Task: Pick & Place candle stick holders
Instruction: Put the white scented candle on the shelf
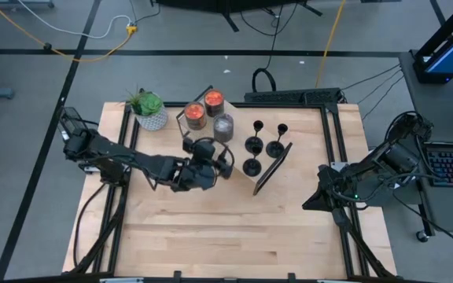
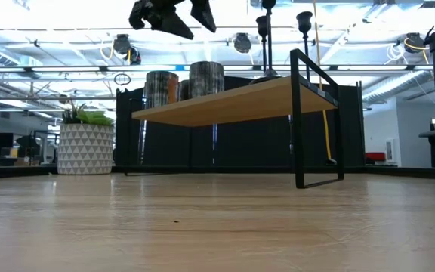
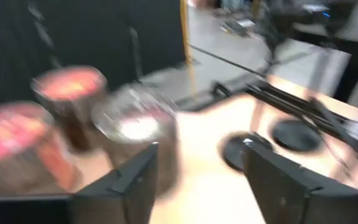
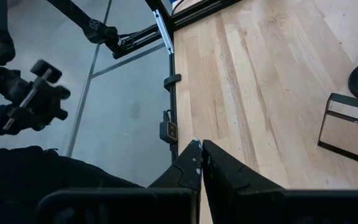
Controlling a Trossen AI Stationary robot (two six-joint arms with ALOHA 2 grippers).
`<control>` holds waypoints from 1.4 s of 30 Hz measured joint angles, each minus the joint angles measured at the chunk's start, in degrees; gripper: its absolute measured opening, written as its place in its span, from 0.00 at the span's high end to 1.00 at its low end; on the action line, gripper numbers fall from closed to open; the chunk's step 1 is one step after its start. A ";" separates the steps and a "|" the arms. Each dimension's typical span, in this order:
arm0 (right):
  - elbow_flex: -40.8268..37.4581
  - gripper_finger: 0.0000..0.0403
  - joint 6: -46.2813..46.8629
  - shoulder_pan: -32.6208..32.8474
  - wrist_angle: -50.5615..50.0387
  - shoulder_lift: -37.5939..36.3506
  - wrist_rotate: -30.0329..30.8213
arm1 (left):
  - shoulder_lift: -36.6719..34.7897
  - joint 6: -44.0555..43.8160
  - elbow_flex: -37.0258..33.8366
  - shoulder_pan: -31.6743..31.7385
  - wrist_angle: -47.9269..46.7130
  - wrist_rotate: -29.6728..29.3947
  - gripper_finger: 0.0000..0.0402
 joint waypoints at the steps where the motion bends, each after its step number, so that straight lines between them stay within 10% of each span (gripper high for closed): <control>1: 0.00 0.98 0.00 0.00 0.00 0.00 0.02 | 0.05 -1.93 0.00 -0.48 -0.87 1.86 0.45; 16: -0.04 0.98 0.14 0.00 0.17 0.00 0.20 | 6.61 -3.68 -0.02 4.32 4.04 10.75 0.79; 42: -0.04 0.98 0.19 0.00 0.15 -0.02 2.80 | 9.04 1.05 -0.04 11.54 8.16 13.72 0.82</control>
